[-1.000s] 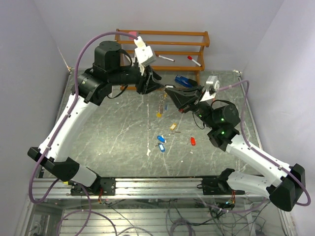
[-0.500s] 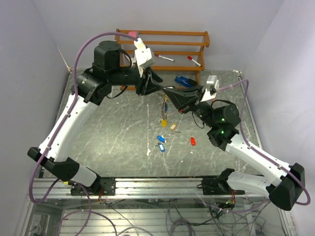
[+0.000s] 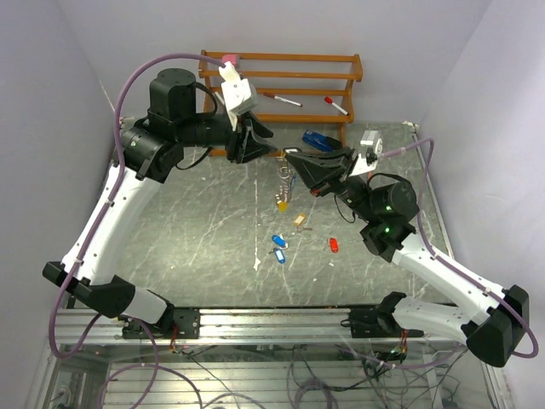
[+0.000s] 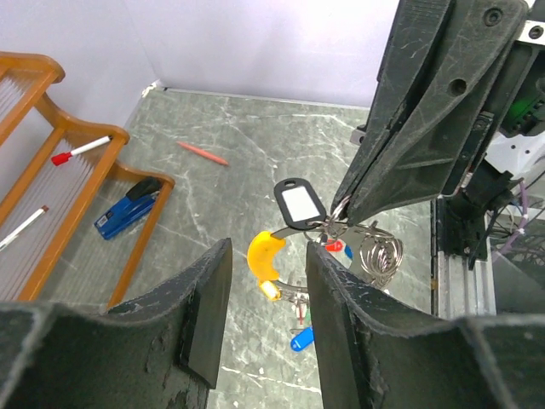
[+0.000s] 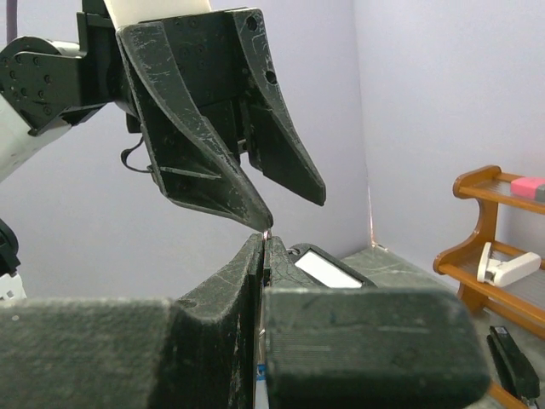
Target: Put the keys on the keyring
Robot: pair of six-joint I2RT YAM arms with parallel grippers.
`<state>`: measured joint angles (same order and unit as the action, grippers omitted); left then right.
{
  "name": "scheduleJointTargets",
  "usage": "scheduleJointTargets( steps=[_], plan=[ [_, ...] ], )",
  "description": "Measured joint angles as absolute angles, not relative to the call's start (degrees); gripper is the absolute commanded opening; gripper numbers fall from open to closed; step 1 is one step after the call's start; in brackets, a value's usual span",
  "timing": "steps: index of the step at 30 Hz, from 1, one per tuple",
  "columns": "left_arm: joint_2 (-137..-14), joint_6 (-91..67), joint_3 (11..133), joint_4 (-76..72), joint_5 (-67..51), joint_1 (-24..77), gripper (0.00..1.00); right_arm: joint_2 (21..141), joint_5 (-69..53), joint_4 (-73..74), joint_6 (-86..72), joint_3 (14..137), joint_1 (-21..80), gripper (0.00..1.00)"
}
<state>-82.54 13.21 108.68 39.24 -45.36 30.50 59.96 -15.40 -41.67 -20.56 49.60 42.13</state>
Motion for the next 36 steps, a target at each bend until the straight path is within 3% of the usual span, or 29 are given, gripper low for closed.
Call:
scheduleJointTargets(
  steps=[15,36],
  plan=[
    [-82.9,12.8,108.7,39.4,-57.9,30.4,0.42,60.4,-15.8,-41.6,-20.6,50.4,42.1,0.00],
    [-83.2,14.5,108.6,40.5,-57.2,30.2,0.38,61.5,-18.8,-41.5,-21.9,51.8,42.1,0.00]
  ],
)
